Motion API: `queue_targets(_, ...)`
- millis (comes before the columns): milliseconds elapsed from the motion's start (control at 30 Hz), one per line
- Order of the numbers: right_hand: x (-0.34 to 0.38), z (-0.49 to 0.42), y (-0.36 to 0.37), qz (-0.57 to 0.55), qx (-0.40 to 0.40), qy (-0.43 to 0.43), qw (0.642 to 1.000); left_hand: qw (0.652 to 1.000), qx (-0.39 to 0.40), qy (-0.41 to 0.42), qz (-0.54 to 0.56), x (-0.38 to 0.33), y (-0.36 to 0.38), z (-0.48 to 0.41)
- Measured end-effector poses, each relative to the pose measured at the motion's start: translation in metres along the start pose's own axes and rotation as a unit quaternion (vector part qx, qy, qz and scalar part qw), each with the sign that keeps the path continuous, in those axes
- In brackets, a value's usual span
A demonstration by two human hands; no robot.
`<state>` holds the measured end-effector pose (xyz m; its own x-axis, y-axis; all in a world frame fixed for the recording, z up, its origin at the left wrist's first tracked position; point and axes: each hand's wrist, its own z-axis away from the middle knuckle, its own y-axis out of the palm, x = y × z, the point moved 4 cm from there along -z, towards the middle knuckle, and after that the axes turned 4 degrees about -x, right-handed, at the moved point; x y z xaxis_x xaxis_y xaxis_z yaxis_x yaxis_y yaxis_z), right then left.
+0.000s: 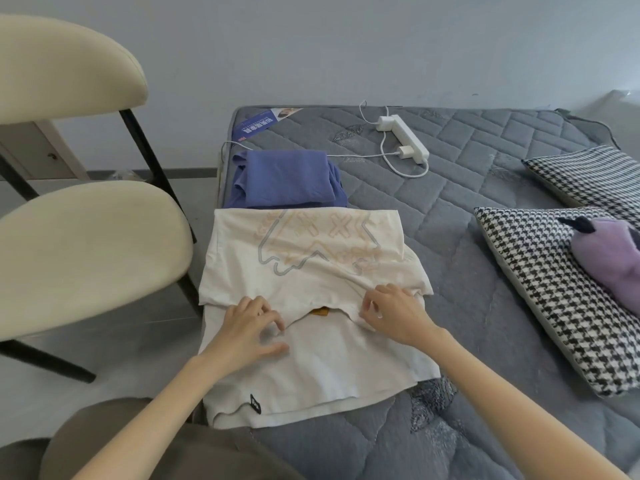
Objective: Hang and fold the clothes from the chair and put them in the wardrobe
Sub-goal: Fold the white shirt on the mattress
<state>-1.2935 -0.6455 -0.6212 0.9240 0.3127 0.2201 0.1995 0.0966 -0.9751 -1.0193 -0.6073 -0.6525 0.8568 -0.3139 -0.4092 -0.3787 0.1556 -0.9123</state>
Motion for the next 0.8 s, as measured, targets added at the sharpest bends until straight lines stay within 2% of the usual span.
queue_targets(100,-0.018,0.024,-0.003,0.002,-0.02,0.013,1.0,0.996,0.083,0.015,-0.03,-0.019,0.006,0.014)
queue_targets(267,-0.045,0.073,0.006,-0.11,0.07,0.131,0.983,0.984,0.17,0.01,-0.061,-0.041,0.029,0.034)
queue_targets(433,-0.046,0.111,0.024,-0.076,0.117,0.16,0.977,0.972,0.196,0.003,-0.126,-0.059,0.046,0.048)
queue_targets(467,-0.044,0.116,0.029,-0.094,0.104,0.158,0.977,0.972,0.194,0.001,-0.133,-0.061,0.048,0.051)
queue_targets(533,-0.038,0.124,0.036,-0.168,0.026,0.177,0.969,0.971,0.183,-0.006,-0.155,-0.061,0.052,0.056)
queue_targets(667,-0.025,0.131,0.045,-0.266,-0.134,0.224,0.928,0.973,0.153,-0.014,-0.171,-0.061,0.058,0.067)
queue_targets(800,-0.024,0.127,0.039,-0.4,-0.241,0.323,0.823,0.971,0.135,-0.015,-0.196,-0.062,0.059,0.069)
